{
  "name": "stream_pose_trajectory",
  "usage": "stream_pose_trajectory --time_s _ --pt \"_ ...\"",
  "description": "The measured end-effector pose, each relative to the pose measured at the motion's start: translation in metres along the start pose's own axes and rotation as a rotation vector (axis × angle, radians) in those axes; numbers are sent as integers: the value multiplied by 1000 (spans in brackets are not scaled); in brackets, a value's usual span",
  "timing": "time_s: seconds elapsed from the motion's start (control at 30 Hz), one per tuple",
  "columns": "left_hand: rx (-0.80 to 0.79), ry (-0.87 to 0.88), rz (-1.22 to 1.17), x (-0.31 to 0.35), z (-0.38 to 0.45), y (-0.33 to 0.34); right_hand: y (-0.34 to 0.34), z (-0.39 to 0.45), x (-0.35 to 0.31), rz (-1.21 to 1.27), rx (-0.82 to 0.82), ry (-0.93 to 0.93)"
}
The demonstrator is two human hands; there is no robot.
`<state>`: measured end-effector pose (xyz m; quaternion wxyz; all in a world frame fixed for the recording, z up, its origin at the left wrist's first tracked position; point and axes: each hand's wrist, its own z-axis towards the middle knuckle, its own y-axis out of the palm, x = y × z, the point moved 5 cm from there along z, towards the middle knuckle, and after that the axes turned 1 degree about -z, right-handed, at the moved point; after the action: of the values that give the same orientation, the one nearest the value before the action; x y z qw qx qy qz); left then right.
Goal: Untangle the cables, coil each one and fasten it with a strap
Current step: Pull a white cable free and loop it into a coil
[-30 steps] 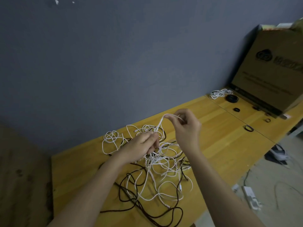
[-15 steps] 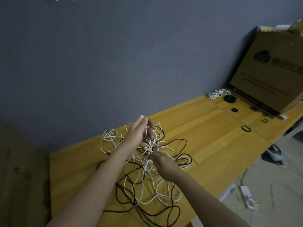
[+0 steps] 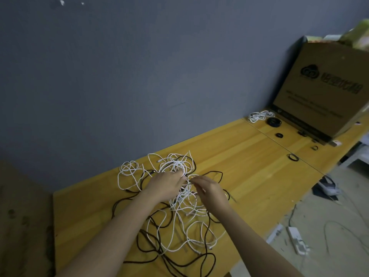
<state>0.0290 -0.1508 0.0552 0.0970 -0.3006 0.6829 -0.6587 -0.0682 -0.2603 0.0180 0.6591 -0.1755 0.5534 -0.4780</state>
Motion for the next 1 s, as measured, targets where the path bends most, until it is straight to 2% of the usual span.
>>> stream_pose_trajectory --time_s 0.07,0.13,0.23,0.33,0.43,0.53,0.6,0.67,0.8,0.93,1.0 --pt "-36 -14 -16 -6 0 0 -17 -1 10 54 138 97" --pt "3 -49 -83 -16 1 -7 -29 -2 26 68 189 271" --pt "166 -144 -287 -31 7 -29 -45 2 39 99 244 455" --pt "315 -239 -287 -39 19 -52 -55 16 43 72 258 526" --pt "548 -397 -460 -69 18 -85 -76 16 72 168 363 714" --pt "730 -487 -514 -105 6 -123 -98 6 96 25 331 816" --pt "777 -475 -516 -109 5 -141 -107 9 95 -173 297 830" --pt "776 -427 -506 -96 10 -154 -107 19 85 -254 274 829" --pt "793 -316 -549 -60 20 -170 -95 48 56 64 246 626" --pt "777 -250 -537 -30 29 -186 -106 77 13 367 288 512" --pt "786 -229 -545 -15 32 -206 -130 99 -10 427 363 456"
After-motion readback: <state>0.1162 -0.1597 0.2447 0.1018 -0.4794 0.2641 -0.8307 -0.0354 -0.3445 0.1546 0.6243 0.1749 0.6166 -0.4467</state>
